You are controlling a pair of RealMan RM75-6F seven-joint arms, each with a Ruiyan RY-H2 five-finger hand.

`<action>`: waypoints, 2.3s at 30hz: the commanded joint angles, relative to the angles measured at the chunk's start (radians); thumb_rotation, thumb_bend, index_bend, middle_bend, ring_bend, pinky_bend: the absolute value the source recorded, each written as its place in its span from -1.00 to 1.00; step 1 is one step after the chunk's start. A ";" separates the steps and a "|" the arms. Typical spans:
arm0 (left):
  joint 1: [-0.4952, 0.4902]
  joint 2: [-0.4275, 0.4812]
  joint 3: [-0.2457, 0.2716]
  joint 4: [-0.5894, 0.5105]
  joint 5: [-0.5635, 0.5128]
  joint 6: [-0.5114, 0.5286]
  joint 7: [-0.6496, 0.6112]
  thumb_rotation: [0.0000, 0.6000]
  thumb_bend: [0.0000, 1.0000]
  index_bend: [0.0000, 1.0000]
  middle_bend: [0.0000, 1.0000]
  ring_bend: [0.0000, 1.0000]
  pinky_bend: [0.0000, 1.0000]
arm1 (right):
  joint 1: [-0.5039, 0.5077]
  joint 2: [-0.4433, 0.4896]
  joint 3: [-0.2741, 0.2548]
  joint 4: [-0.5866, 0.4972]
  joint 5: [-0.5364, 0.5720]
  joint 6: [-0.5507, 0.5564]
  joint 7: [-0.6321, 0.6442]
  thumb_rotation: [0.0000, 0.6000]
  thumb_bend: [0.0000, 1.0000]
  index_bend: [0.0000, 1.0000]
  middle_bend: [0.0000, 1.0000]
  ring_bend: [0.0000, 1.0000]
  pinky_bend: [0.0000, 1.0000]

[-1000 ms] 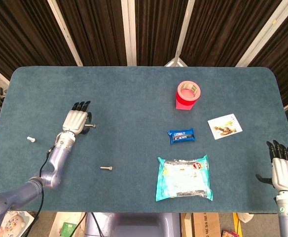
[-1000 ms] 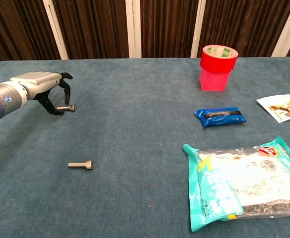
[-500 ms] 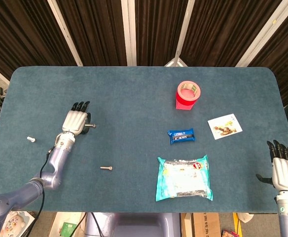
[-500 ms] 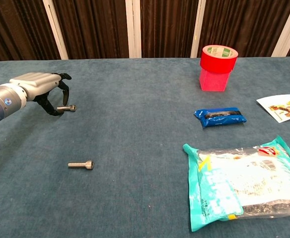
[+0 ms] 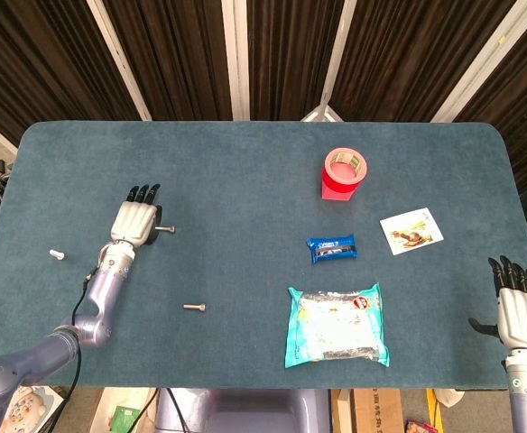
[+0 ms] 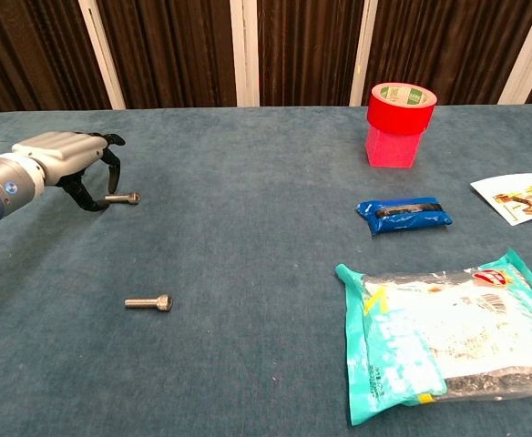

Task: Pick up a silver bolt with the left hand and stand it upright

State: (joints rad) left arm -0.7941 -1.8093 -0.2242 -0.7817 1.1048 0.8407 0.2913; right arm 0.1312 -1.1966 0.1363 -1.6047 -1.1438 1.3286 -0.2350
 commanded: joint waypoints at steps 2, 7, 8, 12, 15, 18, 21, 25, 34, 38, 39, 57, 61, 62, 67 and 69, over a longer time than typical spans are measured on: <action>-0.001 -0.003 -0.002 0.001 -0.001 -0.001 0.003 1.00 -0.09 0.06 -0.97 -1.00 -1.00 | 0.000 -0.001 0.002 0.002 0.004 0.001 -0.002 1.00 -0.99 -0.86 -0.99 -1.00 -1.00; -0.003 -0.007 -0.003 0.002 0.003 -0.001 0.002 1.00 -0.08 0.04 -0.97 -1.00 -1.00 | 0.001 -0.004 0.002 0.003 0.006 0.000 -0.004 1.00 -0.99 -0.86 -0.99 -1.00 -1.00; -0.003 -0.008 -0.002 0.004 0.003 -0.001 0.004 1.00 -0.08 0.04 -0.97 -1.00 -1.00 | 0.001 -0.004 0.002 0.003 0.007 0.000 -0.004 1.00 -0.99 -0.86 -0.99 -1.00 -1.00; -0.003 -0.013 -0.002 0.010 0.005 0.000 0.003 1.00 -0.08 0.04 -0.97 -1.00 -1.00 | 0.001 -0.004 0.004 0.005 0.009 0.002 -0.003 1.00 -0.99 -0.86 -0.99 -1.00 -1.00; -0.004 -0.017 0.001 0.014 0.009 -0.001 0.004 1.00 -0.08 0.04 -0.97 -1.00 -1.00 | 0.001 -0.005 0.005 0.005 0.009 0.003 -0.003 1.00 -0.99 -0.86 -0.99 -1.00 -1.00; -0.006 -0.021 0.002 0.018 0.013 -0.003 0.003 1.00 -0.08 0.06 -0.97 -1.00 -1.00 | 0.000 -0.005 0.005 0.005 0.008 0.004 -0.003 1.00 -0.99 -0.86 -0.99 -1.00 -1.00; -0.007 -0.023 0.003 0.018 0.020 -0.001 -0.004 1.00 -0.05 0.09 -0.96 -1.00 -1.00 | 0.000 -0.007 0.006 0.005 0.010 0.005 -0.002 1.00 -0.99 -0.86 -0.99 -1.00 -1.00; -0.007 -0.026 0.002 0.022 0.024 0.003 -0.010 1.00 -0.03 0.10 -0.96 -1.00 -1.00 | 0.000 -0.008 0.006 0.005 0.009 0.005 -0.002 1.00 -0.99 -0.86 -0.99 -1.00 -1.00; -0.008 -0.011 0.002 0.014 0.049 0.040 0.002 1.00 -0.03 0.12 -0.96 -1.00 -1.00 | 0.000 -0.008 0.004 0.002 0.003 0.006 0.000 1.00 -0.99 -0.86 -0.99 -1.00 -1.00; -0.009 0.001 0.021 0.008 0.081 0.068 0.035 1.00 -0.03 0.13 -0.96 -1.00 -1.00 | 0.001 -0.008 0.002 0.001 0.002 0.003 0.002 1.00 -0.99 -0.86 -0.99 -1.00 -1.00; -0.010 0.005 0.030 0.008 0.095 0.079 0.050 1.00 -0.03 0.13 -0.96 -1.00 -1.00 | 0.001 -0.008 0.001 0.001 0.001 0.001 0.002 1.00 -0.99 -0.86 -0.99 -1.00 -1.00; -0.025 0.054 0.046 -0.067 0.124 0.120 0.242 1.00 -0.03 0.12 -0.96 -1.00 -1.00 | 0.003 -0.008 0.000 0.001 0.002 -0.004 0.006 1.00 -0.99 -0.85 -0.99 -1.00 -1.00; -0.027 0.060 0.044 -0.084 0.118 0.121 0.278 1.00 -0.03 0.12 -0.96 -1.00 -1.00 | 0.003 -0.008 0.002 0.001 0.004 -0.004 0.007 1.00 -0.99 -0.85 -0.99 -1.00 -1.00; -0.028 0.061 0.042 -0.088 0.115 0.121 0.284 1.00 -0.03 0.12 -0.96 -1.00 -1.00 | 0.003 -0.008 0.002 0.001 0.004 -0.005 0.007 1.00 -0.99 -0.85 -0.99 -1.00 -1.00; -0.029 0.062 0.034 -0.099 0.099 0.117 0.305 1.00 -0.03 0.11 -0.96 -1.00 -1.00 | 0.003 -0.007 0.002 0.000 0.004 -0.004 0.007 1.00 -0.99 -0.85 -0.99 -1.00 -1.00; -0.029 0.062 0.031 -0.101 0.093 0.115 0.309 1.00 -0.03 0.11 -0.96 -1.00 -1.00 | 0.003 -0.008 0.003 0.001 0.006 -0.004 0.008 1.00 -0.99 -0.85 -0.99 -1.00 -1.00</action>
State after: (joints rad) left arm -0.8233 -1.7475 -0.1920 -0.8817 1.1992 0.9566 0.5989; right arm 0.1338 -1.2045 0.1388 -1.6034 -1.1377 1.3246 -0.2276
